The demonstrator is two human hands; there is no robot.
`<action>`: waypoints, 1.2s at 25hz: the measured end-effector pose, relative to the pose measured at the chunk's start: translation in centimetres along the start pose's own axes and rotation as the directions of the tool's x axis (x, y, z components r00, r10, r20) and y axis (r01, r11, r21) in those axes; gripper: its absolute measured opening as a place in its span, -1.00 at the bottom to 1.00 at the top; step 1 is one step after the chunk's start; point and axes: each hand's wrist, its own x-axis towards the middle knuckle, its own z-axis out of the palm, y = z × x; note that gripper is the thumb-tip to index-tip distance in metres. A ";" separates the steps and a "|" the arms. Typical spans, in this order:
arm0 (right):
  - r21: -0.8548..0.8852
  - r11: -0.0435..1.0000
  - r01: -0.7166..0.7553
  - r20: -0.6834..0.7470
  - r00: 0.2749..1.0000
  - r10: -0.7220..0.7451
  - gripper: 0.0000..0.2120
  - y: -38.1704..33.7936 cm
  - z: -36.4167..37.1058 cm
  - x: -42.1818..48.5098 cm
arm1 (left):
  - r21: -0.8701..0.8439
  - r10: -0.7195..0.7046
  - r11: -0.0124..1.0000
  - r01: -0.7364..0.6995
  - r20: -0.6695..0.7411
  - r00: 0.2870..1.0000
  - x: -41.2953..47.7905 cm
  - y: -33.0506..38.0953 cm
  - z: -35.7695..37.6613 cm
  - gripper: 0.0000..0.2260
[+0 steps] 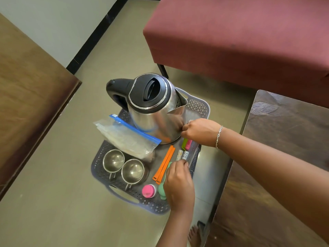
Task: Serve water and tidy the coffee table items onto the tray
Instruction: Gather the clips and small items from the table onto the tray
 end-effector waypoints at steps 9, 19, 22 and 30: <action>0.149 0.988 -0.042 0.068 0.997 0.032 -0.64 0.7 1.1 -0.1 | 0.047 0.083 0.995 -0.083 0.005 0.997 -0.3 -0.5 0.6 -0.93; 0.351 0.887 -0.298 -0.493 0.747 0.446 -0.78 -3.1 2.2 -11.7 | 0.079 0.099 0.991 -0.112 0.152 0.983 -2.1 2.9 -1.3 -0.60; 0.449 0.794 -0.409 -0.494 0.627 0.603 -0.75 -5.2 3.9 -18.0 | 0.141 0.252 0.948 -0.287 0.223 0.942 -4.9 5.6 -1.4 -0.42; 0.541 0.596 -0.594 -0.407 0.435 0.803 -0.62 -7.4 6.1 -37.3 | 0.233 0.355 0.800 -0.552 0.558 0.750 -16.8 17.6 1.6 -0.42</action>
